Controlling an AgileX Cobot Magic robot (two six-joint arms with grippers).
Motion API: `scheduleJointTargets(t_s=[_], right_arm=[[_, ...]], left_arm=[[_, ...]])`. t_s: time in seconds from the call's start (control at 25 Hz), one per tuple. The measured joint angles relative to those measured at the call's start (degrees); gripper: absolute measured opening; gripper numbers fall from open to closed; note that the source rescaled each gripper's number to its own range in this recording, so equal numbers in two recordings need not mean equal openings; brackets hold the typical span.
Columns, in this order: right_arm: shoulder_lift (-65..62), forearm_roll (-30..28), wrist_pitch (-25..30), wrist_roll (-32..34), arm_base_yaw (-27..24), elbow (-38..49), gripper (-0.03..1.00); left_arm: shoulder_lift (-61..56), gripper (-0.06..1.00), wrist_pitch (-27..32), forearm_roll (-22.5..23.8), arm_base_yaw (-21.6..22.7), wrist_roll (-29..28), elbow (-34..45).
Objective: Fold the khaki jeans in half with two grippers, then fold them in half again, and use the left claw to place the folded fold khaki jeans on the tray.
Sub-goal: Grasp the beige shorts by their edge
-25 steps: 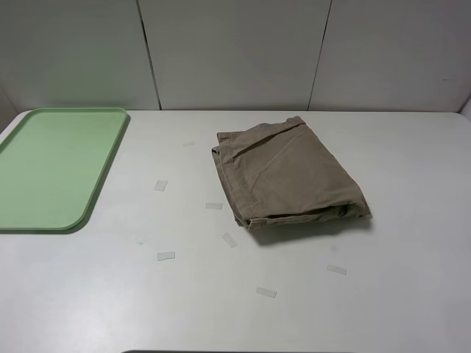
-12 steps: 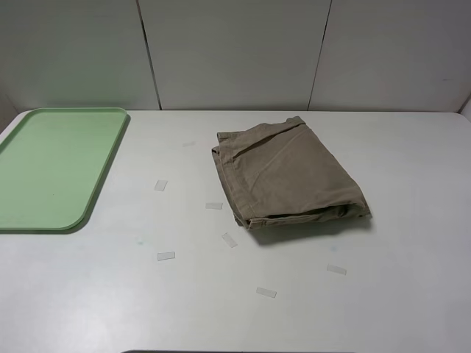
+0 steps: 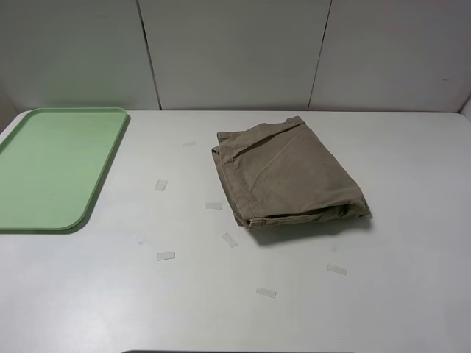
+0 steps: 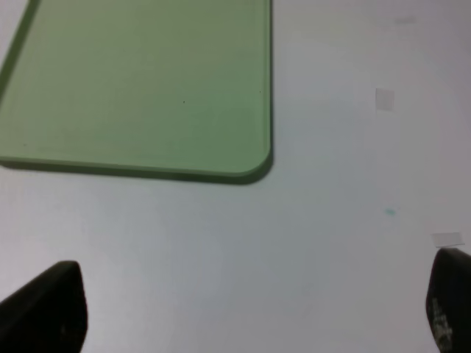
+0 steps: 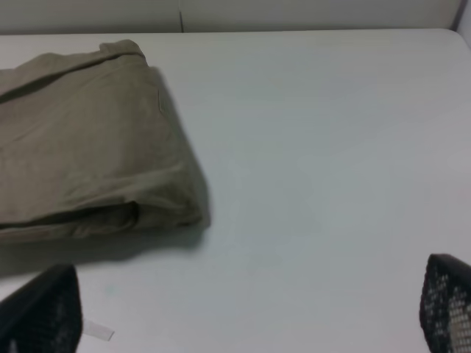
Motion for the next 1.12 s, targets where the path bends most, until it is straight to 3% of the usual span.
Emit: scheduleJointTargets(t_s=[0.88,1.12], right_arm=[[0.00,0.00,0.00,0.00,0.00,0.00,1.00],[0.00,0.05,0.00,0.00,0.00,0.00,1.00]], left_arm=[[0.16,0.90,0.00,-0.17,0.00,0.00,-0.08],[12.19,0.89,0.13,-0.36,0.00,0.07,-6.30]])
